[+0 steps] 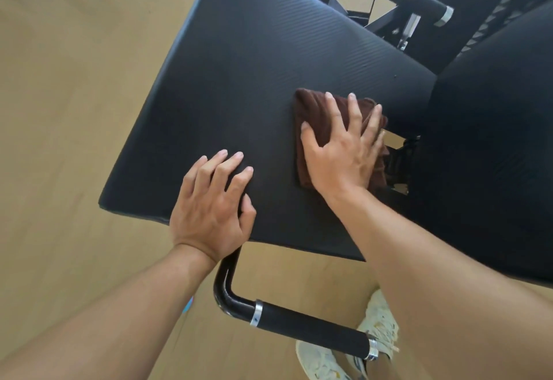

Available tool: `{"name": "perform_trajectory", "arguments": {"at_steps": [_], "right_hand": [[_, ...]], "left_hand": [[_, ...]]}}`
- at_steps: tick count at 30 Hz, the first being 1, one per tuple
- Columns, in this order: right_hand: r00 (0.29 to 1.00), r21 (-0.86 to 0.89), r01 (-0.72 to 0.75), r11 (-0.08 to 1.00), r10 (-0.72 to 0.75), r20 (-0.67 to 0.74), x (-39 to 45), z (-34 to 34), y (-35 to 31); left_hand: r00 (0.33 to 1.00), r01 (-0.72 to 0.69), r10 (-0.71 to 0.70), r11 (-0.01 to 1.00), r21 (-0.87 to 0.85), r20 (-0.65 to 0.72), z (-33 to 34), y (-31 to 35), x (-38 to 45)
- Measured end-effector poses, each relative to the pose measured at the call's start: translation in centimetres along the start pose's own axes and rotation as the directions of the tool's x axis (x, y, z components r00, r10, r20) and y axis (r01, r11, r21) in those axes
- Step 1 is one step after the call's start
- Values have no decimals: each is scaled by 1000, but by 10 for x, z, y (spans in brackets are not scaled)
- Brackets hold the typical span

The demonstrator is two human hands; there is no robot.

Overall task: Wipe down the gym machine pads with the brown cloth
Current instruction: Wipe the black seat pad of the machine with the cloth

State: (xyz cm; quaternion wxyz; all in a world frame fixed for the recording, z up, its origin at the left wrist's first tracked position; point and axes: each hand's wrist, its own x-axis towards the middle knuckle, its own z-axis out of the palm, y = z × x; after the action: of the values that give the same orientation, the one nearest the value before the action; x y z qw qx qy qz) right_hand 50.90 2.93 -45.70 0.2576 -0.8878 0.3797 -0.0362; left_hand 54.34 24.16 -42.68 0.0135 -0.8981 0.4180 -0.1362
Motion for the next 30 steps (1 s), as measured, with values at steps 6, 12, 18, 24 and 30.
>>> {"name": "perform_trajectory", "arguments": {"at_steps": [6, 12, 18, 24, 30], "right_hand": [[911, 3, 413, 911, -413, -10, -72, 6, 20], [712, -43, 702, 711, -702, 19, -101, 21, 16], [818, 50, 575, 817, -570, -77, -35, 21, -82], [526, 206, 835, 510, -850, -28, -37, 38, -179], [399, 218, 893, 393, -917, 18, -69, 41, -166]], "left_hand": [[999, 44, -45, 998, -52, -25, -3, -2, -1], [933, 252, -342, 846, -470, -114, -34, -9, -12], [782, 516, -612, 740, -430, -115, -53, -78, -52], [725, 570, -671, 711, -411, -156, -69, -106, -77], [762, 523, -629, 739, -426, -155, -71, -88, -67]]}}
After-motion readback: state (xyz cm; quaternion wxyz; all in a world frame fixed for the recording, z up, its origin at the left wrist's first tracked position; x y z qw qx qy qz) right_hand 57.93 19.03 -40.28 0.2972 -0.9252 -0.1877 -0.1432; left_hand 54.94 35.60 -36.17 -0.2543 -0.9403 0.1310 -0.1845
